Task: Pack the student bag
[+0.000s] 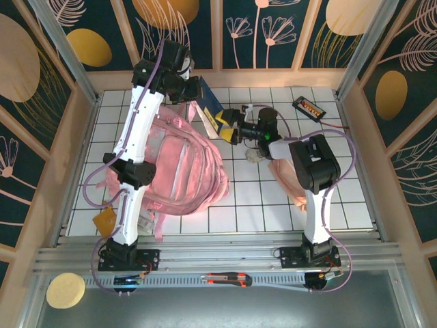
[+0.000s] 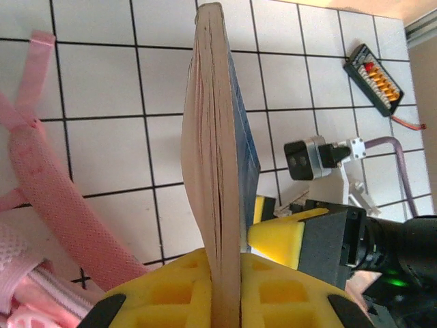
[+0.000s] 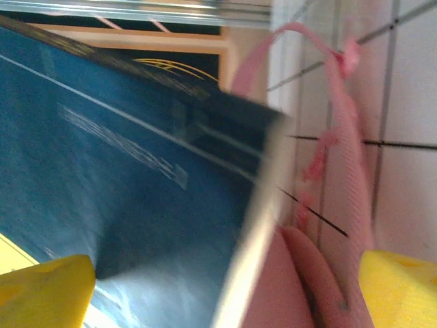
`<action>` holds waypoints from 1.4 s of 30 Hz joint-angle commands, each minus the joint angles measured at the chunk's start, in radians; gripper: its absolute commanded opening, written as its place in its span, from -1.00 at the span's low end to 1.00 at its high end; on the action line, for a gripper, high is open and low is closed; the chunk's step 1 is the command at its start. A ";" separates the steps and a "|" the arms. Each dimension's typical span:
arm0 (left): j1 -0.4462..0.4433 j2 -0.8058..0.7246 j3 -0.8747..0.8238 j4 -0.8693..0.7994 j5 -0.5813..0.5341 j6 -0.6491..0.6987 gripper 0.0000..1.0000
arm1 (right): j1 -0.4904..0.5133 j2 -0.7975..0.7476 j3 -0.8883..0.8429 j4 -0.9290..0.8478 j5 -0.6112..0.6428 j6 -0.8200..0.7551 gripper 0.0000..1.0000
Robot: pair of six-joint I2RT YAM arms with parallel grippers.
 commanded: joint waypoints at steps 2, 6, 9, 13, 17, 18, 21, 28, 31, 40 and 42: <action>0.000 -0.002 0.063 0.039 0.101 -0.070 -1.00 | 0.009 0.068 0.067 0.252 0.015 0.096 0.98; 0.000 -0.004 0.072 0.039 0.111 -0.079 -1.00 | 0.011 0.110 0.158 0.317 -0.003 0.125 0.98; 0.001 -0.002 0.078 0.039 0.113 -0.080 -1.00 | 0.009 0.099 0.168 0.336 0.010 0.128 0.96; 0.000 0.004 0.077 0.039 0.100 -0.076 -1.00 | 0.002 0.054 0.123 0.365 0.031 0.135 0.72; 0.000 0.011 0.078 0.039 0.083 -0.070 -1.00 | -0.006 0.000 0.065 0.351 0.042 0.119 0.02; 0.000 0.013 0.078 0.039 0.079 -0.068 -1.00 | -0.009 -0.009 0.052 0.355 0.046 0.119 -0.11; 0.000 0.011 0.077 0.039 0.051 -0.062 -0.56 | -0.014 -0.029 0.034 0.341 0.053 0.113 -0.66; -0.004 -0.165 -0.297 0.040 -0.258 0.048 0.61 | -0.014 -0.068 0.051 0.186 0.019 0.015 -1.00; -0.002 -0.259 -0.506 0.054 -0.397 0.092 0.97 | -0.012 -0.074 0.058 0.159 0.013 -0.003 -1.00; 0.103 -0.589 -1.194 0.313 -0.299 0.090 0.97 | -0.008 -0.076 0.111 0.025 0.000 -0.063 -1.00; 0.135 -0.657 -1.319 0.383 -0.239 0.071 0.97 | -0.006 -0.090 0.134 -0.125 -0.009 -0.147 -1.00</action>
